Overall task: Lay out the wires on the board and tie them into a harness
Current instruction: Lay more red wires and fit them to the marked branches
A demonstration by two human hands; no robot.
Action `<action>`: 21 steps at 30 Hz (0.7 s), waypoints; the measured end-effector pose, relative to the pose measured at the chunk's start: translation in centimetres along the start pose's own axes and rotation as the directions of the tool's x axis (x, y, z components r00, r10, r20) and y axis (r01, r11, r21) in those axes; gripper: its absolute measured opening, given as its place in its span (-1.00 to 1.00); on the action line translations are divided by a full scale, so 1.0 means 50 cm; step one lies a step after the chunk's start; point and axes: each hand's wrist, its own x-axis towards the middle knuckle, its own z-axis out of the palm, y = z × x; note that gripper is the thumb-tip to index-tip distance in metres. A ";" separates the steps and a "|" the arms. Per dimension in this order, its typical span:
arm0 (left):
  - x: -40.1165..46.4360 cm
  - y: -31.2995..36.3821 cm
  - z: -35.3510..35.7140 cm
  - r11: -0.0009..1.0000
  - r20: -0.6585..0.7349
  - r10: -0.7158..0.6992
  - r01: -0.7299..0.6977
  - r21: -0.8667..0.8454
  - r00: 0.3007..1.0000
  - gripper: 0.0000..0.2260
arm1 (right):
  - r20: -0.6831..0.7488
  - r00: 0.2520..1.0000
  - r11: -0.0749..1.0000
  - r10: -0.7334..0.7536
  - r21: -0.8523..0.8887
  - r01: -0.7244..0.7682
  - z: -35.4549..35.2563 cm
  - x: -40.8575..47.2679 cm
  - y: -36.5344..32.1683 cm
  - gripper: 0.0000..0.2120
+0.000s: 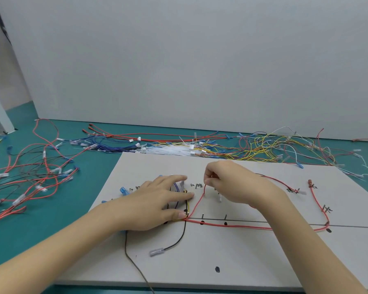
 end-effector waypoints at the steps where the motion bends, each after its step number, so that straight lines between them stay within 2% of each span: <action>1: -0.001 0.000 0.003 1.000 -0.003 -0.001 0.001 -0.003 1.000 -0.52 | -0.003 1.000 1.000 0.001 0.001 -0.001 0.000 0.000 -0.001 -0.86; 6: -0.013 0.001 0.020 0.999 -0.077 0.001 0.002 0.040 0.997 -0.52 | -0.007 1.000 1.000 0.013 -0.001 -0.013 0.003 0.004 0.001 -0.86; 12: -0.008 0.000 0.015 0.999 -0.058 0.026 -0.024 0.040 0.998 -0.58 | -0.025 1.000 1.000 0.000 -0.022 0.000 0.005 0.011 -0.006 -0.87; 16: -0.007 -0.003 0.014 0.996 -0.083 0.016 -0.023 -0.081 0.996 -0.67 | -0.041 0.998 0.997 -0.036 -0.064 0.034 0.010 0.028 -0.028 -0.86; 21: -0.014 -0.003 0.025 0.953 -0.191 -0.023 -0.036 -0.301 0.981 -0.74 | -0.041 0.996 0.996 -0.078 -0.045 0.076 0.029 0.057 -0.049 -0.85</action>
